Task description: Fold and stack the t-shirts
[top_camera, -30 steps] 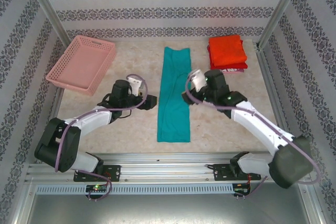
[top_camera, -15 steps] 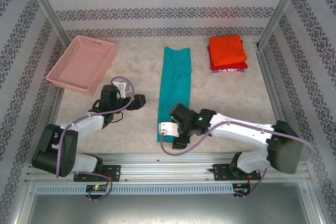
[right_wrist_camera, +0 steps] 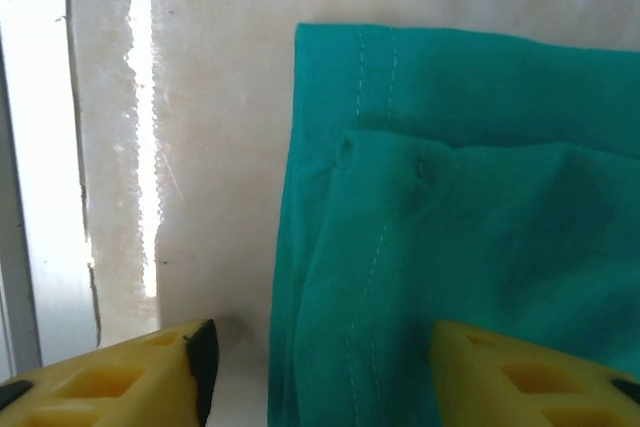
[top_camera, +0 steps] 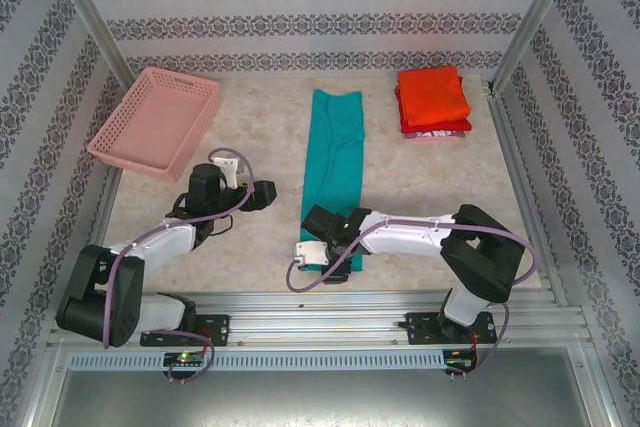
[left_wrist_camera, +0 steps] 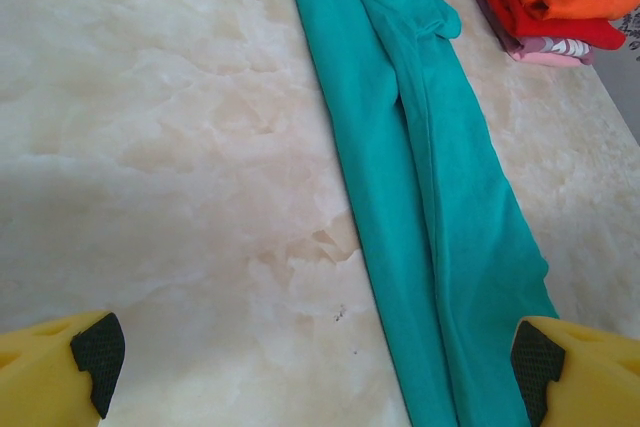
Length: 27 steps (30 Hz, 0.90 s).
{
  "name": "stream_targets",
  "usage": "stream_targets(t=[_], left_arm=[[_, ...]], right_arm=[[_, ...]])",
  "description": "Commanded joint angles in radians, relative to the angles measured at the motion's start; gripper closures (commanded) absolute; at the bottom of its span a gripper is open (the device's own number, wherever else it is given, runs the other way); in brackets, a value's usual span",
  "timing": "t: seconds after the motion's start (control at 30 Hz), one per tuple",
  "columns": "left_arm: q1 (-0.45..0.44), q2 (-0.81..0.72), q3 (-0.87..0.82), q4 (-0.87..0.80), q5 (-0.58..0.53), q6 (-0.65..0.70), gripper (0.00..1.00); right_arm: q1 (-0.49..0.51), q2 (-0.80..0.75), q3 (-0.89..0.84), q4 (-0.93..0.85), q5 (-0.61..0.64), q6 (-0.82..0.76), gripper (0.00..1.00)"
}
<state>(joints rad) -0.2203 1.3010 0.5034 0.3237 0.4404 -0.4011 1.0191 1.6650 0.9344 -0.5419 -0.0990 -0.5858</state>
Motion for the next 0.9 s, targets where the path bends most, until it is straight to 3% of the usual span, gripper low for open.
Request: stream_targets(t=[0.0, 0.2, 0.33, 0.4, 0.57, 0.7, 0.87], left_arm=[[0.013, -0.014, -0.018, 0.01, -0.007, 0.016, 0.0], [0.013, -0.014, -0.018, 0.012, 0.012, 0.022, 0.0], [0.013, -0.023, -0.02, 0.005, 0.016, 0.036, 0.0], [0.015, -0.032, -0.024, 0.006, 0.017, 0.049, 0.0], [0.013, -0.077, -0.028, -0.016, 0.028, 0.124, 0.0], [-0.006, -0.132, 0.001, -0.105, 0.086, 0.281, 0.0], [-0.082, -0.228, 0.036, -0.231, -0.004, 0.462, 0.0]], right_arm=[[0.007, 0.039, 0.026, -0.005, 0.028, -0.016, 0.5], [0.009, 0.079, 0.037, -0.013, 0.082, -0.016, 0.7], [0.007, 0.065, 0.041, -0.031, 0.092, -0.022, 0.93], [0.007, 0.04, 0.037, -0.036, 0.078, -0.02, 1.0], [0.004, -0.066, 0.005, -0.062, 0.034, -0.016, 1.0], [-0.012, -0.153, 0.001, -0.111, 0.009, -0.023, 1.0], [-0.074, -0.236, 0.041, -0.163, 0.018, -0.064, 1.0]])
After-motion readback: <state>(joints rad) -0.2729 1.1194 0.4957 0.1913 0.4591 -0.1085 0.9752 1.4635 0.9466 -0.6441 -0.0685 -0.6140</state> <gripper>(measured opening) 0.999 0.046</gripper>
